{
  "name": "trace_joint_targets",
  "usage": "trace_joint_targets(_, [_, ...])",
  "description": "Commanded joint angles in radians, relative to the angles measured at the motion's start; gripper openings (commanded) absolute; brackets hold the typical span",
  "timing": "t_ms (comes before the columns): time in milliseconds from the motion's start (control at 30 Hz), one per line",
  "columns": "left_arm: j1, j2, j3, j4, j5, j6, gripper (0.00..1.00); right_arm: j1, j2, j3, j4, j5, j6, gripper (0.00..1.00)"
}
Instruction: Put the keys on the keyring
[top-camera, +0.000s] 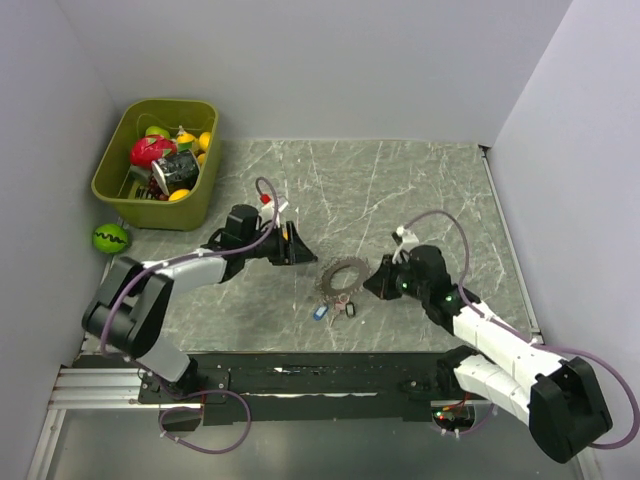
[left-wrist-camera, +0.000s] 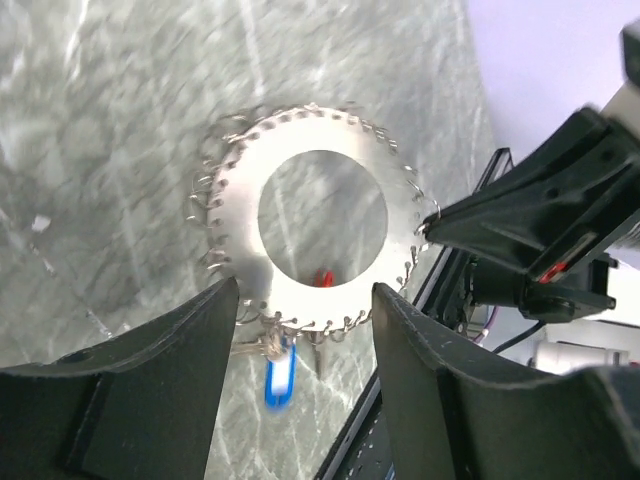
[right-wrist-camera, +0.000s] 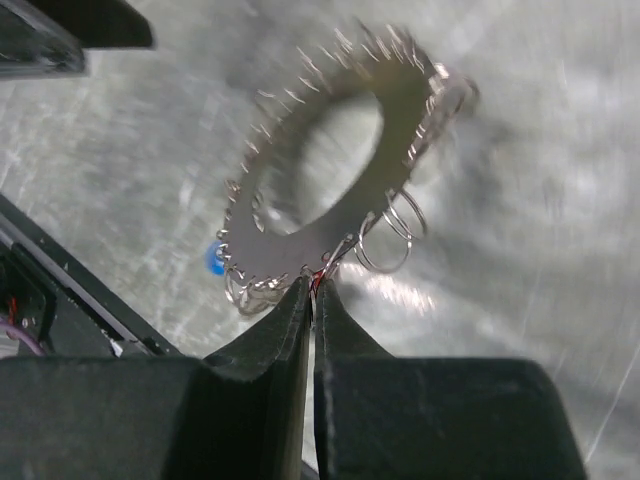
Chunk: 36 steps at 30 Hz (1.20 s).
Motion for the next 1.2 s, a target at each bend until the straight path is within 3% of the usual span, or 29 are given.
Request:
trace_joint_targets(0, [-0.005,-0.116,0.046,-0.006,-0.004,0.069,0.62,-0.005,0.031,0.163,-0.005,-0.088,-0.190,0.00])
trace_joint_targets(133, [-0.005,-0.211,0.047,-0.006,0.011,0.104,0.63,-0.003,0.066,0.280,-0.053,-0.183,-0.337,0.00])
trace_joint_targets(500, [-0.005,-0.404,0.023,0.088,0.131,0.169,0.62,-0.003,0.163,0.565,-0.088,-0.561,-0.509,0.00])
trace_joint_targets(900, [-0.009,-0.449,-0.013,0.385,0.293,0.041,0.54,-0.005,0.172,0.589,0.117,-0.721,-0.392,0.00])
trace_joint_targets(1167, [-0.040,-0.412,-0.002,0.402,0.384,0.040,0.52,-0.005,0.171,0.581,0.154,-0.743,-0.368,0.00])
